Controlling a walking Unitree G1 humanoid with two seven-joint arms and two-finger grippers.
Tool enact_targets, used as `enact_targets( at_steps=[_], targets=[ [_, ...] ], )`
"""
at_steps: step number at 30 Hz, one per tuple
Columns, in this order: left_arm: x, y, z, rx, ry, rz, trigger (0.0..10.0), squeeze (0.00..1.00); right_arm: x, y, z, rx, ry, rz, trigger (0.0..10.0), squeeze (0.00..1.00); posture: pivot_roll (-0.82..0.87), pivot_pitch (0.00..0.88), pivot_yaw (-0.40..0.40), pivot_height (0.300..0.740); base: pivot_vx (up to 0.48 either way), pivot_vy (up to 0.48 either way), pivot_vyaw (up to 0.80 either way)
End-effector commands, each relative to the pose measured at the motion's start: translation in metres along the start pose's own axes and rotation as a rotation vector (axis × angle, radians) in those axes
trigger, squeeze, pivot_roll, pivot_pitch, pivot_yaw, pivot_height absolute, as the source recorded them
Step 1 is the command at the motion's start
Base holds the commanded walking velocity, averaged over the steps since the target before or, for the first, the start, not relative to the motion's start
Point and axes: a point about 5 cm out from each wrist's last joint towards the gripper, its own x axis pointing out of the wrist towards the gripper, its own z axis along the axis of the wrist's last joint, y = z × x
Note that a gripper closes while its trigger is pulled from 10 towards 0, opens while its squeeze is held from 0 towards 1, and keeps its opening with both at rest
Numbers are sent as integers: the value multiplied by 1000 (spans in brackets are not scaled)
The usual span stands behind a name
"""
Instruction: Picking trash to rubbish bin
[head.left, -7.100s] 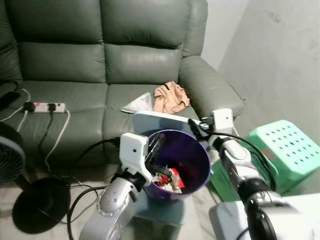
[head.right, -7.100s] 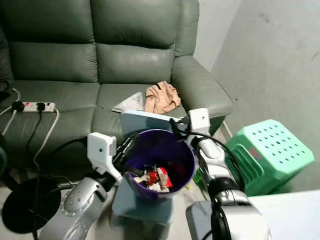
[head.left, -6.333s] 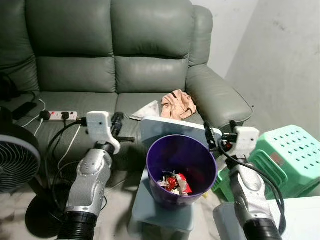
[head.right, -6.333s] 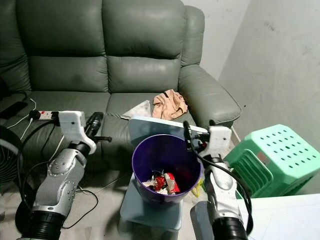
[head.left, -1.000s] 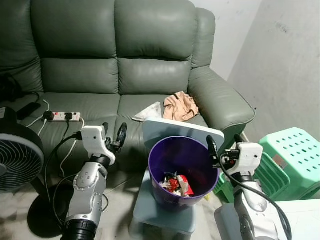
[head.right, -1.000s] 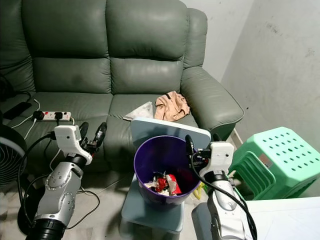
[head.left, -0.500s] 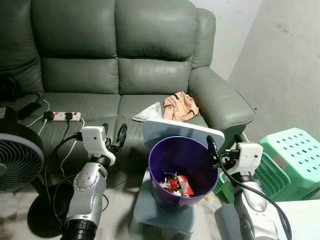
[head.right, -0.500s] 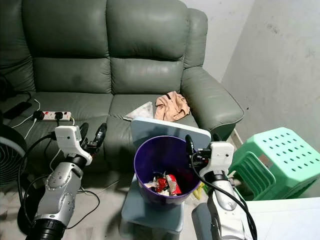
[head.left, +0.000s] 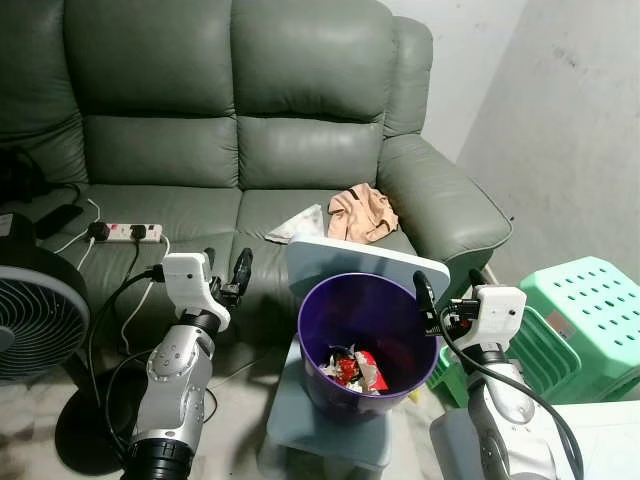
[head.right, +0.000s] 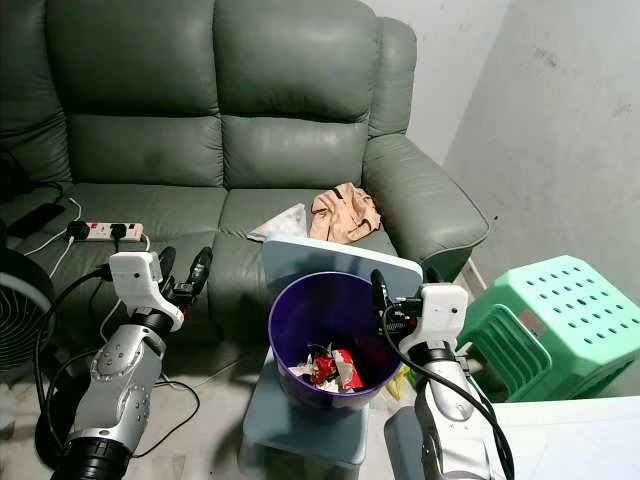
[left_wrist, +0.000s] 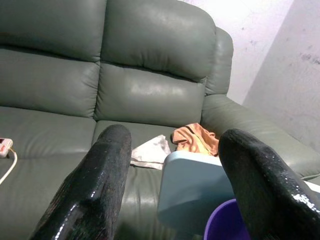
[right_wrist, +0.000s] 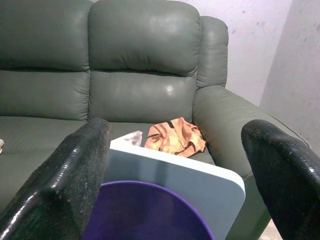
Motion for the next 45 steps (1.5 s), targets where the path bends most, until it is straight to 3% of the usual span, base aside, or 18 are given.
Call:
enact_targets(
  at_steps=[1,12,30,45],
  targets=[
    [5,-3,7,1,-15,-13,10000,0,1,-4,3,-2,-6,-18,10000,0,-16,0,-78,740,0,0,0],
    [6,-3,7,1,-11,-12,10000,0,1,-4,3,0,-6,-22,10000,0,-18,0,-77,740,0,0,0],
    [7,-4,6,-5,-8,-7,10000,0,1,-4,4,-1,-6,-19,10000,0,-18,0,-80,740,0,461,0],
    [6,-5,6,-8,-14,1,10000,0,0,-4,4,-4,-3,-17,10000,0,-19,0,-86,740,0,0,0]
  ],
)
